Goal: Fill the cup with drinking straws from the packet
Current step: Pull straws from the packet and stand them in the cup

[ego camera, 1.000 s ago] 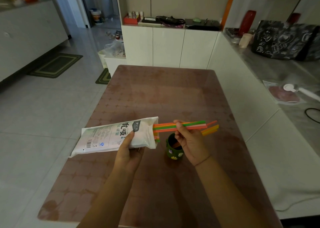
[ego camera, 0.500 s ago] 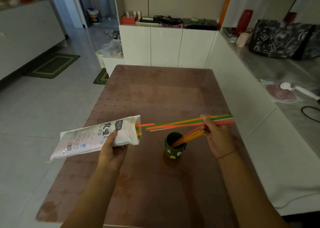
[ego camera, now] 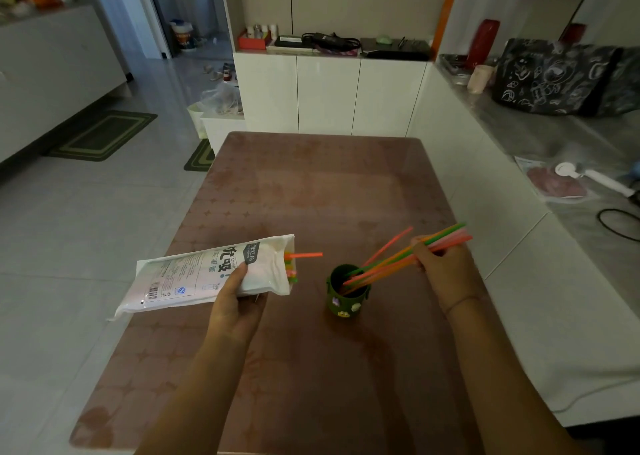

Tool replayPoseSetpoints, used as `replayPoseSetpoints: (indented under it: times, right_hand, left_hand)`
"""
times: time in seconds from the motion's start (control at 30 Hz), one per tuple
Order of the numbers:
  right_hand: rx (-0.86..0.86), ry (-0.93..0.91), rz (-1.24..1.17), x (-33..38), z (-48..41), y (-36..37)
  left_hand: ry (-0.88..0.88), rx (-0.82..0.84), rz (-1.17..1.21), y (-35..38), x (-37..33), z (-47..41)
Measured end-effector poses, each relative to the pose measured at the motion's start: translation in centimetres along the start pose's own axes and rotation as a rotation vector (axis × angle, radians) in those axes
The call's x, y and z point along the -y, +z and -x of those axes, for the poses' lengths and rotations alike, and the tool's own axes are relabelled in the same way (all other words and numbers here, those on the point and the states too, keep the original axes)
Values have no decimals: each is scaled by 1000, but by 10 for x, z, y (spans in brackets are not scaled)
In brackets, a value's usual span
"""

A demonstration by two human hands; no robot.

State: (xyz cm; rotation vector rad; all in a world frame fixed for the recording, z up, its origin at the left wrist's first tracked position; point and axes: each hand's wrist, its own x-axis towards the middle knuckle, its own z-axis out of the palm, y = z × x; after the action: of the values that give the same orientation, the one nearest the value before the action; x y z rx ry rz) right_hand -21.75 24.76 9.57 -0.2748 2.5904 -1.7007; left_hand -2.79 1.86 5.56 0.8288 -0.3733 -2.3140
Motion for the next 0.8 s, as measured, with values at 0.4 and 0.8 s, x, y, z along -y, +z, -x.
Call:
replayPoseSetpoints:
  times: [0.4, 0.8]
  right_hand:
    - [41, -78, -86, 2, -8, 11]
    - [-2, -64, -57, -2, -13, 10]
  left_hand:
    - [-6, 12, -12, 3, 8, 3]
    - [-10, 14, -19, 6, 13, 5]
